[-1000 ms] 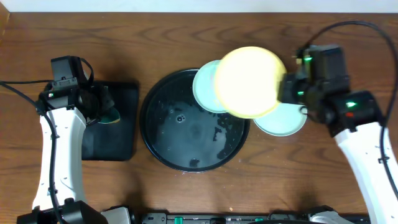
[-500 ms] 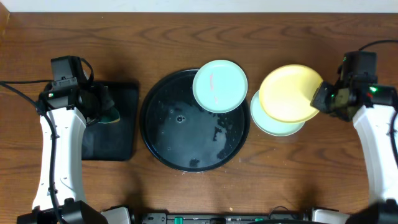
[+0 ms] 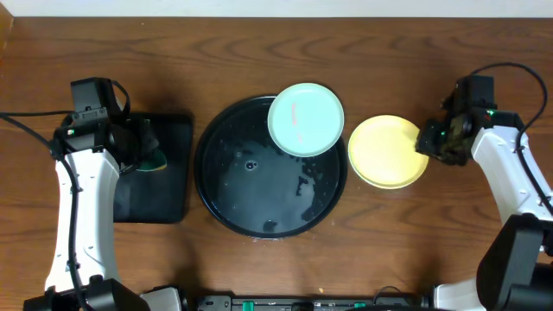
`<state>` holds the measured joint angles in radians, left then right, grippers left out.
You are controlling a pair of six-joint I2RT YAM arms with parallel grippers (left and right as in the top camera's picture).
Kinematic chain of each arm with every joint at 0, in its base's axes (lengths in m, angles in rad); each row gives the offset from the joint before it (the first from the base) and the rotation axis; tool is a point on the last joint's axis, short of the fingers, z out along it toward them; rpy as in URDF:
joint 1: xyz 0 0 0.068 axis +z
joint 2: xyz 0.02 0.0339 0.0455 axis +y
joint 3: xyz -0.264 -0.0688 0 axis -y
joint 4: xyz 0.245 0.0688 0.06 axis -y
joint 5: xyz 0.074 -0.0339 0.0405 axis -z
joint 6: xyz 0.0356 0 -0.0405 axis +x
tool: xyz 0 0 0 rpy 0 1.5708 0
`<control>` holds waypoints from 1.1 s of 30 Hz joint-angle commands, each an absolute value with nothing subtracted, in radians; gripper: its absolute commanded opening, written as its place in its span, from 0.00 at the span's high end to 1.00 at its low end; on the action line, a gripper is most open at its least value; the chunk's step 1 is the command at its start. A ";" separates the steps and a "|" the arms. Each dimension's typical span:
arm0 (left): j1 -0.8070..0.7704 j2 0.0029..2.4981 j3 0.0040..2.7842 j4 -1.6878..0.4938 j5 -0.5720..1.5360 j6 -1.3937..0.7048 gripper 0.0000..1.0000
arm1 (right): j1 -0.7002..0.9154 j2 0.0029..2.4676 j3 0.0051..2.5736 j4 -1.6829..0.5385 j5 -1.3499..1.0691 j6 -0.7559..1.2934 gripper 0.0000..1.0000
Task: Clean dirty plates on tray and stack at the side
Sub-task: 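Reach right gripper to the last pale green plate and grip its rim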
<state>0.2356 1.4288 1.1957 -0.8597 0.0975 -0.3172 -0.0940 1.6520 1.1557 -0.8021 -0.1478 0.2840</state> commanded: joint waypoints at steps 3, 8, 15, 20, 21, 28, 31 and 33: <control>0.240 1.424 1.201 -0.859 0.086 -0.308 0.92 | -0.014 1.665 1.248 -0.786 -0.262 0.193 0.53; 0.240 1.424 1.201 -0.859 0.086 -0.308 0.92 | 0.065 1.760 1.450 -0.808 -0.260 0.149 0.44; 0.240 1.424 1.202 -0.859 0.086 -0.308 0.92 | 0.136 2.014 1.676 -0.809 -0.339 0.053 0.37; 0.240 1.424 1.202 -0.859 0.086 -0.308 0.92 | 0.175 2.131 1.700 -0.748 -0.397 0.002 0.39; 0.240 1.424 1.201 -0.859 0.086 -0.308 0.93 | 0.182 2.143 1.700 -0.738 -0.396 0.002 0.40; 0.240 1.424 1.201 -0.859 0.086 -0.308 0.92 | 0.208 2.194 1.700 -0.703 -0.389 0.002 0.55; 0.240 1.424 1.201 -0.859 0.085 -0.307 0.92 | 0.215 2.207 1.700 -0.704 -0.389 0.002 0.69; 0.240 1.424 1.202 -0.859 0.085 -0.307 0.92 | 0.217 2.210 1.700 -0.704 -0.385 0.003 0.82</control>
